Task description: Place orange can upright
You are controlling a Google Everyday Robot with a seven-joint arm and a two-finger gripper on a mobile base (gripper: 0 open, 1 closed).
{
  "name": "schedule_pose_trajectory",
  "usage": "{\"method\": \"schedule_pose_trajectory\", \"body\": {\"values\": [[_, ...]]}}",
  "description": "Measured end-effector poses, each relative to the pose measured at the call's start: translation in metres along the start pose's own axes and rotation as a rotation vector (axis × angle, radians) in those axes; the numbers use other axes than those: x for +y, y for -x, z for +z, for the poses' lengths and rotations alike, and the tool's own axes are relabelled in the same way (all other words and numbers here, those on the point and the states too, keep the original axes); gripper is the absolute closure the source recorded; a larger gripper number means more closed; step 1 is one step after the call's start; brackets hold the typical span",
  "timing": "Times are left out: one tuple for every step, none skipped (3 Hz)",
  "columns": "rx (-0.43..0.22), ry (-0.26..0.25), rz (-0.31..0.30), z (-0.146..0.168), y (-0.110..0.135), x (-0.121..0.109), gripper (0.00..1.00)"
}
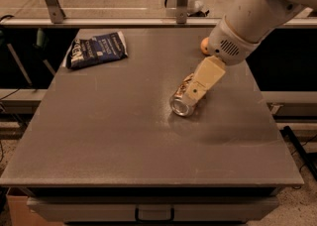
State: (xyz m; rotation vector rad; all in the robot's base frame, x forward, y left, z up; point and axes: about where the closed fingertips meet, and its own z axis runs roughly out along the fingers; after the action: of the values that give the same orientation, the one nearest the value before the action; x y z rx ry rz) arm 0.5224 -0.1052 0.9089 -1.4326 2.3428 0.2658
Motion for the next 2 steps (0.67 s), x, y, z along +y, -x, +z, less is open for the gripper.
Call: {"method": "schedule_pose_trajectory", "body": {"values": [[0.000, 0.000, 0.000, 0.000, 0.000, 0.000, 0.00], [-0.067, -0.012, 0.100, 0.007, 0.011, -0.004, 0.00]]}}
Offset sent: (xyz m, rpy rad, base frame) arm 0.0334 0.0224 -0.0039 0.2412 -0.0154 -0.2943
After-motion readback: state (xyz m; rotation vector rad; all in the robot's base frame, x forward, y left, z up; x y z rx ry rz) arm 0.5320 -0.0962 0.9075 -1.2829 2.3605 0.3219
